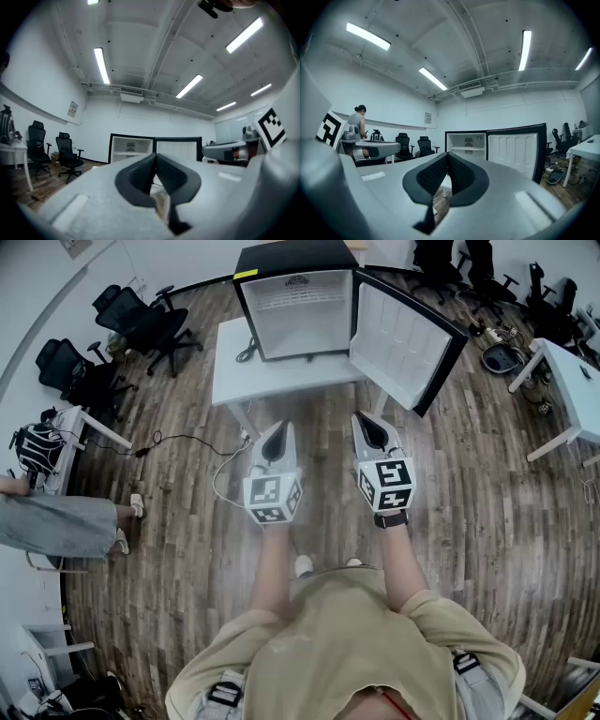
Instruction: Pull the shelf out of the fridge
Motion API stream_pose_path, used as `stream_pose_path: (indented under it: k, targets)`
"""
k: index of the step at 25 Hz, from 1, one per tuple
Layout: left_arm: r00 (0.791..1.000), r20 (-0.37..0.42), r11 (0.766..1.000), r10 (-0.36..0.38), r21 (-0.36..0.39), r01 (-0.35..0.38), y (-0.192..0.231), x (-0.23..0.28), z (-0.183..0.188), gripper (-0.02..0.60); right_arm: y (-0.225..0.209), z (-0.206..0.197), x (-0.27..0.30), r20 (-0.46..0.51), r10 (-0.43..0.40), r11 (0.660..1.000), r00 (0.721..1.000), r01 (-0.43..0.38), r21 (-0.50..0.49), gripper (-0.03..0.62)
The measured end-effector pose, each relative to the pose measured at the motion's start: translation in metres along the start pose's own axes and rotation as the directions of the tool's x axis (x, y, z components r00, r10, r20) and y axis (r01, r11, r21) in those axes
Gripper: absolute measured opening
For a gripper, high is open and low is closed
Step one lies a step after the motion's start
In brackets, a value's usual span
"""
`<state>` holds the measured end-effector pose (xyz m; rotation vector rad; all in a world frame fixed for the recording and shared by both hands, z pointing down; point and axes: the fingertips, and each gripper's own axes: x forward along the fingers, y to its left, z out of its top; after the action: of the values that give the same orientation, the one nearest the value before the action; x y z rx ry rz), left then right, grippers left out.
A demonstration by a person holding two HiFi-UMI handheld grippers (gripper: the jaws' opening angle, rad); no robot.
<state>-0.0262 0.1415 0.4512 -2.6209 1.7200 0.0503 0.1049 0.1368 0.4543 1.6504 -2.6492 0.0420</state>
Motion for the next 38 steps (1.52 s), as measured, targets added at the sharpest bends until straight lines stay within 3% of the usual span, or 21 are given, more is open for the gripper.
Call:
stream_pose_path:
  k: [9, 17, 27, 38]
  targets:
    - [1.0, 0.017, 1.0, 0.026, -0.006, -0.026, -0.039, 0.005, -0.001, 0.0, -0.025, -0.003, -0.027, 0.012, 0.007, 1.0, 1.0, -0.007, 0.027, 0.005]
    - [0.999, -0.005, 0.999, 0.041, 0.017, -0.041, -0.076, 0.003, -0.017, 0.0, -0.047, -0.012, -0.039, 0.04, 0.061, 0.994, 0.997, -0.064, 0.083, 0.003]
    - [0.998, -0.017, 0.999, 0.053, 0.003, -0.053, -0.054, 0.034, -0.037, 0.0, -0.056, -0.036, -0.003, 0.008, 0.066, 0.994, 0.998, -0.067, 0.086, 0.004]
    - [1.0, 0.014, 0.999, -0.006, 0.045, 0.005, 0.032, 0.148, -0.024, 0.0, -0.077, -0.025, 0.122, -0.003, 0.009, 0.998, 1.0, -0.009, 0.063, 0.003]
